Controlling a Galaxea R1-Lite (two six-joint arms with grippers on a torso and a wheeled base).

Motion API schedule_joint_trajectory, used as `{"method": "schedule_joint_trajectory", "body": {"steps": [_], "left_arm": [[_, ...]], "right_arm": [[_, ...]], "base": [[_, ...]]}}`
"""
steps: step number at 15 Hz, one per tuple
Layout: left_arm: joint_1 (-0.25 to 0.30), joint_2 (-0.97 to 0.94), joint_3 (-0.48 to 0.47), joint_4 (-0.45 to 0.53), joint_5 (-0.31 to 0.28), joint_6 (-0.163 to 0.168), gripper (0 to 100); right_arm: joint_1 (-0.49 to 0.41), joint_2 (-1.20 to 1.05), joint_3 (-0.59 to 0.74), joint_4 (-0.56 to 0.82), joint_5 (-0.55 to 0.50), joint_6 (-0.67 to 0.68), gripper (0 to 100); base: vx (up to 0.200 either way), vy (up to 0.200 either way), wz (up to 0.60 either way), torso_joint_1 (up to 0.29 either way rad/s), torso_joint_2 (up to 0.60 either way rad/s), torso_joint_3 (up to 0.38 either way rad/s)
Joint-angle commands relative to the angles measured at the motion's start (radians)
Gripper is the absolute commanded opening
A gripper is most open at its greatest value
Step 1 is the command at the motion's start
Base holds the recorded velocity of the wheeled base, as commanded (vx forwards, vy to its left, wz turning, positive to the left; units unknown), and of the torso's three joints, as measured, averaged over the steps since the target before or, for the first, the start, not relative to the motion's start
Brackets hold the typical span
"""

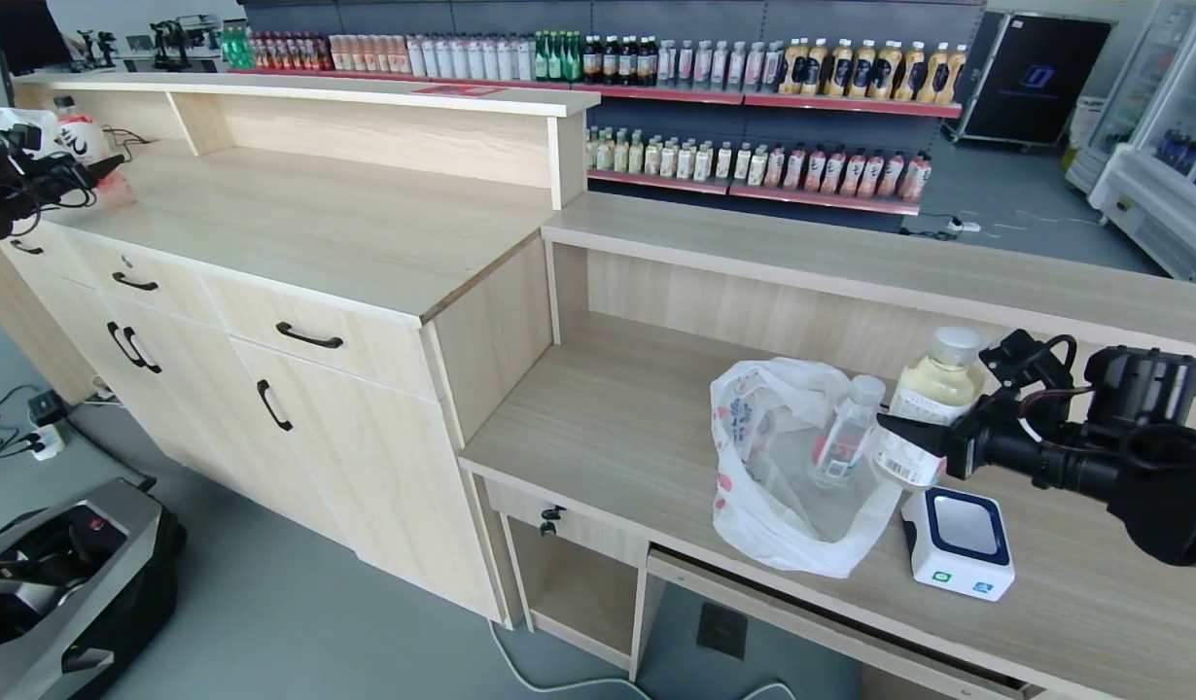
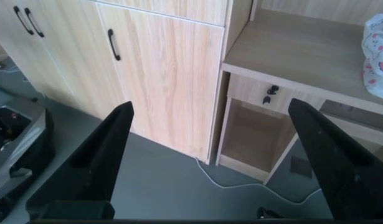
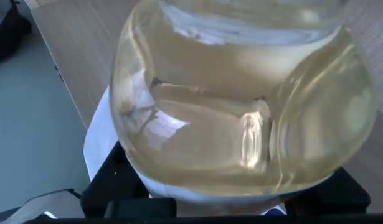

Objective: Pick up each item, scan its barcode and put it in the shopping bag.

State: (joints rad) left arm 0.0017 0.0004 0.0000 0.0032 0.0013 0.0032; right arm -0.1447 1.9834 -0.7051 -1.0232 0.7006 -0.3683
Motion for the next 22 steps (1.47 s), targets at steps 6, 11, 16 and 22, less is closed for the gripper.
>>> {"method": "schedule_joint_trajectory", "body": {"steps": [6,11,16,22], "left_arm": [[0.0,0.0,0.0,0.0,0.0,0.0,100],[0.0,0.0,0.0,0.0,0.0,0.0,100],[0.0,0.0,0.0,0.0,0.0,0.0,100],[0.0,0.0,0.0,0.0,0.0,0.0,100]], "right_arm": [[-0.035,0.209,-0.043,-0.025,0.203,-0.169,0],[-0.033,0.296,-0.091,-0.061,0.28,-0.173,0],[-0.006,0.399,-0.166,-0.098,0.303,-0.173,0],[0.05,0.471,-0.232,-0.136,0.319,-0.169,0]], "base": [[0.0,0.0,0.0,0.0,0.0,0.0],[0.0,0.0,0.0,0.0,0.0,0.0],[0.0,0.0,0.0,0.0,0.0,0.0],[0.0,0.0,0.0,0.0,0.0,0.0]]}}
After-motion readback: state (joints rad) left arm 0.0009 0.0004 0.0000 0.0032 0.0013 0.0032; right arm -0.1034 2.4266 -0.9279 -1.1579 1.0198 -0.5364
